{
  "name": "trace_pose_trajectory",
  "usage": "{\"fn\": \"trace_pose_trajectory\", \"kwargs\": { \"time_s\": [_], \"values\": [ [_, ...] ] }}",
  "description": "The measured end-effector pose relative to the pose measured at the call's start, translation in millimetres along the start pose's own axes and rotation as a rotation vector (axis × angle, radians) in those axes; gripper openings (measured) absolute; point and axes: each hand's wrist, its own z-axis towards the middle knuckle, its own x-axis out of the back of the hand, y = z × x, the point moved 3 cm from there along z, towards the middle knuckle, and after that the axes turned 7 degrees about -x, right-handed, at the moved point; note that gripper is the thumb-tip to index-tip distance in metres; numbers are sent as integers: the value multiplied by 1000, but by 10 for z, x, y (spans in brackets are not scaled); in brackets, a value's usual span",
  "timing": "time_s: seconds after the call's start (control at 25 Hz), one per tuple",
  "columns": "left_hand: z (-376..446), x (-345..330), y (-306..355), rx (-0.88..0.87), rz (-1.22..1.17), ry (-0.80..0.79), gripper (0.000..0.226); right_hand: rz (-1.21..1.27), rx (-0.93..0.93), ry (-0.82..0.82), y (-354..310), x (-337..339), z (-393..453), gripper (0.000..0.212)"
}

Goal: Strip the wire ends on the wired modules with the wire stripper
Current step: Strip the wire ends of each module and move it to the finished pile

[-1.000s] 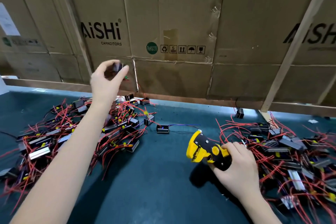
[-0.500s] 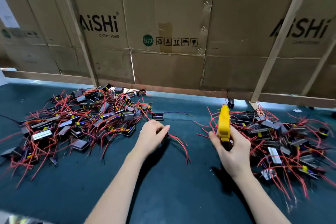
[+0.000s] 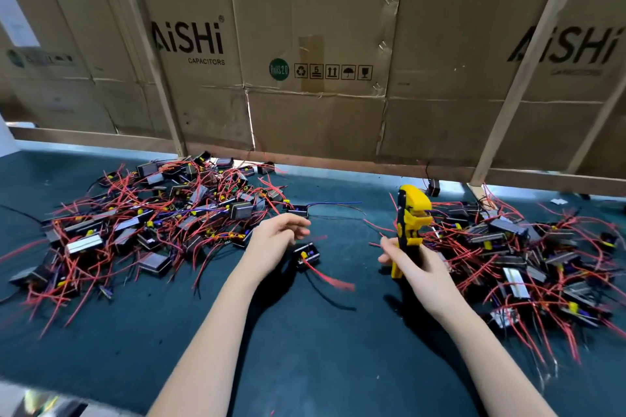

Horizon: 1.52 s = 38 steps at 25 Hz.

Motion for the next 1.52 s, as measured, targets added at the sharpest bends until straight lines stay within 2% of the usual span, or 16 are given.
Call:
{"fn": "trace_pose_trajectory", "kwargs": {
  "time_s": [0.16, 0.24, 0.36, 0.44, 0.56, 0.68, 0.8, 0.96, 1.28, 1.52],
  "values": [
    [-62, 15, 5, -27, -104, -117, 16, 1, 1, 12, -14, -57, -29, 58],
    [-96, -14, -4, -22, -100, -230, 18, -48, 63, 136, -49, -22, -58, 65],
    [-111, -29, 9, -37, -97, -377, 28, -284, 263, 429, -168, 161, -95, 48],
    [-122, -46, 38, -84, -55, -466, 32, -481, 396, 547, -244, 265, -112, 38],
    [-132, -80, 41, -164, 74, -556, 23, -811, 499, 650, -254, 276, -103, 46],
    [-116, -112, 20, -194, 122, -516, 9, -1014, 547, 719, -224, 255, -83, 50],
    [-95, -154, 26, -247, 90, -377, 7, -1112, 519, 786, -204, 278, -55, 48],
    [-129, -279, 62, -193, -137, -326, 16, -1226, 413, 791, -165, 292, -28, 52],
    [-159, -412, 85, -189, -188, -281, 9, -1224, 367, 725, -143, 259, -16, 50],
    [-165, -427, 93, -177, -200, -293, 9, -1231, 284, 713, -118, 273, -6, 56]
  ]
}}
